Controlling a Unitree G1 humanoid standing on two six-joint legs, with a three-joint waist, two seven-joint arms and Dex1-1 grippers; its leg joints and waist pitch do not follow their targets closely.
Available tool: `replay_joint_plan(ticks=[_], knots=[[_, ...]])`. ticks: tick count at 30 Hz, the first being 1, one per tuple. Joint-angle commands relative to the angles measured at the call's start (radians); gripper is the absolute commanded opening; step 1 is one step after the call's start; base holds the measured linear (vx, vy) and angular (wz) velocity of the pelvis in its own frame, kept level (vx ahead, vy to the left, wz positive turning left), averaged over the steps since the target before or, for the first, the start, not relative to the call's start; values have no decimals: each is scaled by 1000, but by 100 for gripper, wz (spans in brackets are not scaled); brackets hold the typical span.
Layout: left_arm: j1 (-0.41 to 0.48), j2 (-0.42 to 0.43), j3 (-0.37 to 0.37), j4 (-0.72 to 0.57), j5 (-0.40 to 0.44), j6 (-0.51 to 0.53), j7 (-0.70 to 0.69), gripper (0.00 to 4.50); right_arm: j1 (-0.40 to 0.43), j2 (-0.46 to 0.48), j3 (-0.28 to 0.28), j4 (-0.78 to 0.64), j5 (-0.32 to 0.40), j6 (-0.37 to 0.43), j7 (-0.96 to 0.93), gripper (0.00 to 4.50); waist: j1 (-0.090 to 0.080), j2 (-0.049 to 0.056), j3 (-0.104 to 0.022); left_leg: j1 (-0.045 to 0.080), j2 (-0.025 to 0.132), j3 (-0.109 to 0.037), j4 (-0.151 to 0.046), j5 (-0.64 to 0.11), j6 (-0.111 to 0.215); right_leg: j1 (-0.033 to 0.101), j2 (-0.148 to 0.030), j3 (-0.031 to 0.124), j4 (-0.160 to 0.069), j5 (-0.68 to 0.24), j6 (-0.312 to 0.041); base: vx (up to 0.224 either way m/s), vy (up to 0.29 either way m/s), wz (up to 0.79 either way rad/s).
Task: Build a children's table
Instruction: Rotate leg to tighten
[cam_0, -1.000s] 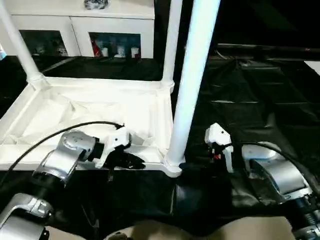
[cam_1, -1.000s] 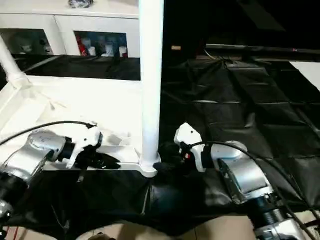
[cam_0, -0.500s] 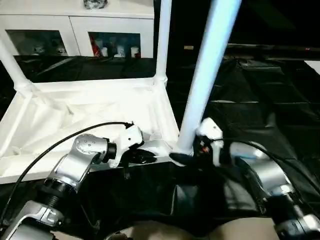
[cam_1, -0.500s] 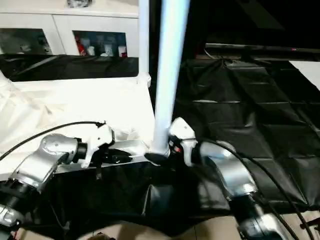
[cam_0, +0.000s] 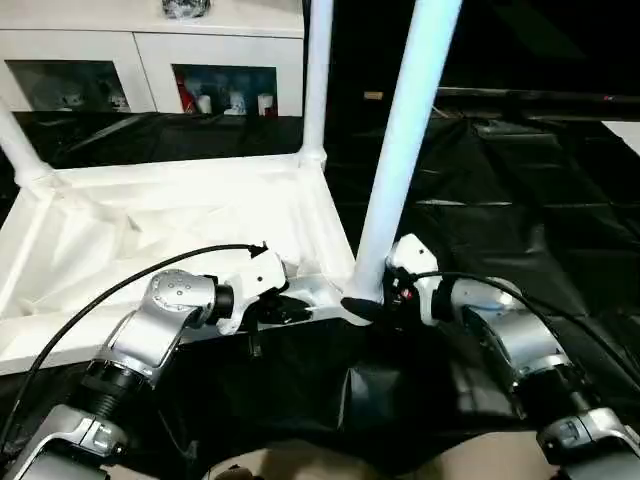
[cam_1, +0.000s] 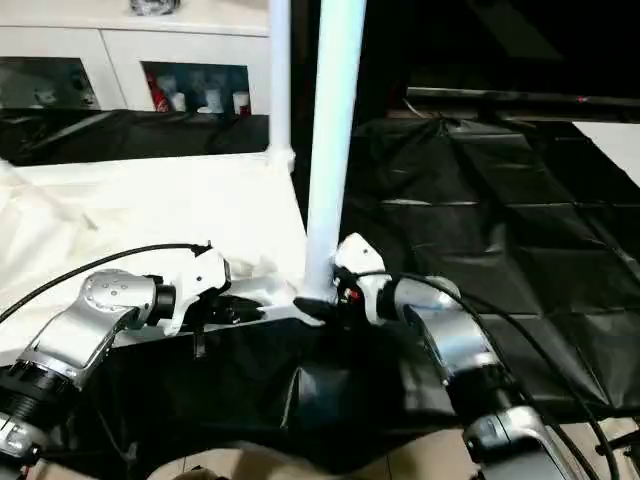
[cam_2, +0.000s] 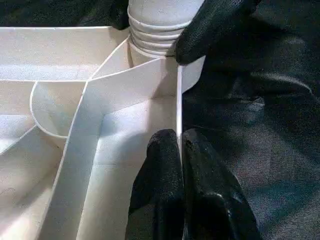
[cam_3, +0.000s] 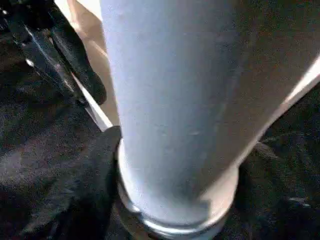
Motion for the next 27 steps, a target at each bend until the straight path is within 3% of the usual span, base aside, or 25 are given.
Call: replay_joint_plan(ticks=[1,9,15,16,17,18,20,21,23,27], knots=[[19,-7,1,11,-11,11,3,0,-18,13,6,24,-12,-5,-10,291,5,-12,-63,2,54,-30,-65,-174,29,41,-95,59,-87,-289,-167,0,0,0],[-19,-89,35,37,-15,56,119,0,1,125,-48,77,25,7,-130,272,-3,-14,-60,8,54,-33,-69,-217,10,34,-99,59,-99,-389,-146,0,0,0],[-107,-238,29,120,36,61,300,0,-56,300,-102,230,3,-20,-402,272,-7,-12,-64,8,53,-32,-69,-210,-1,33,-97,60,-95,-330,-162,0,0,0],[-109,-242,27,121,38,61,304,0,-61,306,-105,239,2,-20,-416,272,-7,-5,-66,11,52,-32,-69,-217,-10,32,-97,60,-96,-323,-165,0,0,0],[-116,-256,21,125,45,58,315,0,-77,325,-113,264,-4,-24,-454,272,-8,-8,-65,8,52,-34,-70,-217,-9,36,-97,59,-96,-321,-164,0,0,0],[-120,-267,16,128,53,51,325,0,-89,340,-111,279,-11,-36,-466,272,-7,-4,-66,10,53,-33,-69,-224,-11,34,-98,60,-96,-324,-163,0,0,0],[-124,-275,9,132,62,42,327,0,-97,354,-105,289,-21,-47,-462,272,-7,-6,-67,8,52,-33,-70,-223,-6,36,-98,60,-96,-315,-160,0,0,0],[-124,-276,-7,131,77,27,319,0,-100,364,-85,285,-34,-59,-437,272,-6,-1,-67,7,53,-35,-71,-226,-5,37,-98,60,-94,-308,-161,0,0,0],[-119,-271,-26,125,93,6,294,0,-89,375,-52,241,-22,-68,-319,328,-7,-2,-66,7,55,-34,-72,-236,-3,36,-97,60,-96,-293,-163,0,0,0],[-106,-247,-16,117,81,-17,257,0,-82,350,-52,222,-8,-80,-262,373,-6,-4,-66,6,55,-34,-72,-237,4,39,-98,61,-94,-287,-167,0,0,0]])
